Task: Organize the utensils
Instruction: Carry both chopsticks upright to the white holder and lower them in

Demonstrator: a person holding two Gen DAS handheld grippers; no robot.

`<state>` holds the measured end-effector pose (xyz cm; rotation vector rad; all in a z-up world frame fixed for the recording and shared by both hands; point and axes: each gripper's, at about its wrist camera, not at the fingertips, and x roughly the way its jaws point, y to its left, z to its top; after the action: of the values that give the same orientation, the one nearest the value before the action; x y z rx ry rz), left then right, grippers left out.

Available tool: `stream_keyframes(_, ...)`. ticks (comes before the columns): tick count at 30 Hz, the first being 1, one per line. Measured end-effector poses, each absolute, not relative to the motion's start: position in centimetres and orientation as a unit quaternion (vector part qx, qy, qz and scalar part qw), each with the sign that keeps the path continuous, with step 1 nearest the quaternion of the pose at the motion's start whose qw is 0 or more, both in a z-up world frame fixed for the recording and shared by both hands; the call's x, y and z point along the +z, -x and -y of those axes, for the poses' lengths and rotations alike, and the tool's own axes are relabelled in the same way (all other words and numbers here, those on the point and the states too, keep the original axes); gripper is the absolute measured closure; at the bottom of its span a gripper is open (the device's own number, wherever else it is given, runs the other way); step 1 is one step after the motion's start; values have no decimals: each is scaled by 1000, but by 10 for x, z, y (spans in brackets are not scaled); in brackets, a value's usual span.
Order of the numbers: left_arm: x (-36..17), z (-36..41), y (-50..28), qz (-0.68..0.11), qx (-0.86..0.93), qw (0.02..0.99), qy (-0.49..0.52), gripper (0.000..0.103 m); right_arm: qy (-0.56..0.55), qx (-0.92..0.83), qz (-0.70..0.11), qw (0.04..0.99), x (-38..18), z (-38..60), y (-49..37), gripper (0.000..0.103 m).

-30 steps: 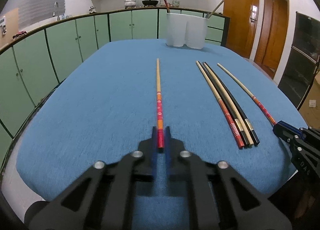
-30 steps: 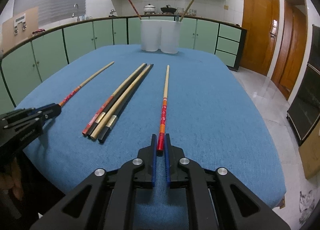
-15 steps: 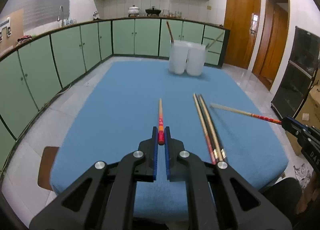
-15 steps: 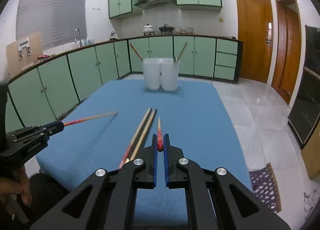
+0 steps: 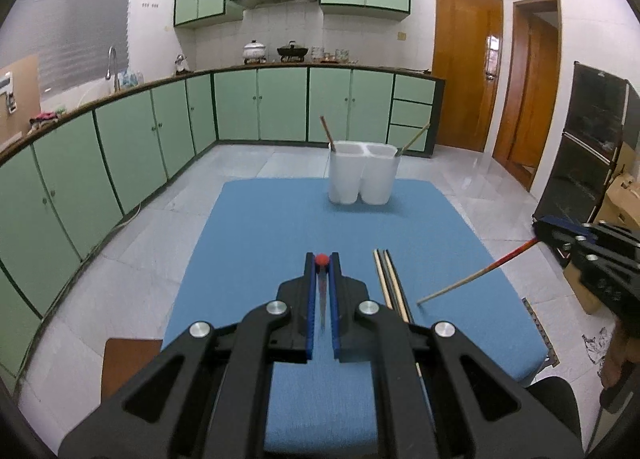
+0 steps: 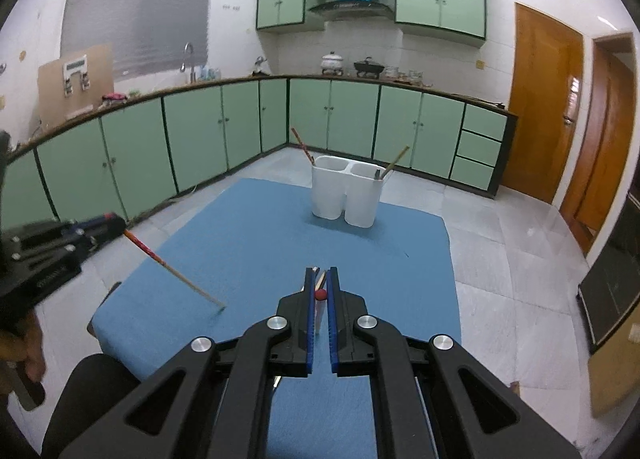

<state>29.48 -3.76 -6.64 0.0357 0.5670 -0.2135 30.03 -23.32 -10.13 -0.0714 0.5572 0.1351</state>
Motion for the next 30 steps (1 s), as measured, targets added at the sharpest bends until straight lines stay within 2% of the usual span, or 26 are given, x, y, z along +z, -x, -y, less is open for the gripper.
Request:
stream_keyframes(18, -25, 54, -324, -262, -132, 955, -41, 98, 37, 95, -327, 940, -68, 243, -362, 98)
stream_keyframes(30, 14, 69, -401, -283, -155, 946, -37, 98, 22, 91, -320, 943, -7, 263, -409, 98)
